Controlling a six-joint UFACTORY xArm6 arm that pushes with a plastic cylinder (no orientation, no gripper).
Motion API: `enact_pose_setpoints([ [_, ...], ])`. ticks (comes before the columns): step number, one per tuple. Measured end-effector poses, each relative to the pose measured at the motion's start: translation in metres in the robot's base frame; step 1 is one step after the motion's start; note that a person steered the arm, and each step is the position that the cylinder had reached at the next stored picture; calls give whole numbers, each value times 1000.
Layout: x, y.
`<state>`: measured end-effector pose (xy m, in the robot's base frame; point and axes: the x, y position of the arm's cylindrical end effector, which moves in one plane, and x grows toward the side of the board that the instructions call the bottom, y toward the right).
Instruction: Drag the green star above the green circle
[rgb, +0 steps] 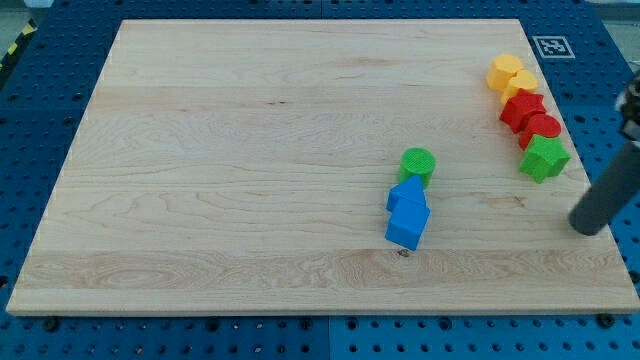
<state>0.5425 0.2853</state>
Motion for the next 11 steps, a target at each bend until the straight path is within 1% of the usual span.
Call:
enact_pose_setpoints([
  [1, -13, 44],
  [2, -41, 45],
  [3, -68, 29],
  [4, -78, 16],
  [8, -78, 9],
  [9, -78, -8],
  [10, -78, -10],
  [11, -79, -35],
])
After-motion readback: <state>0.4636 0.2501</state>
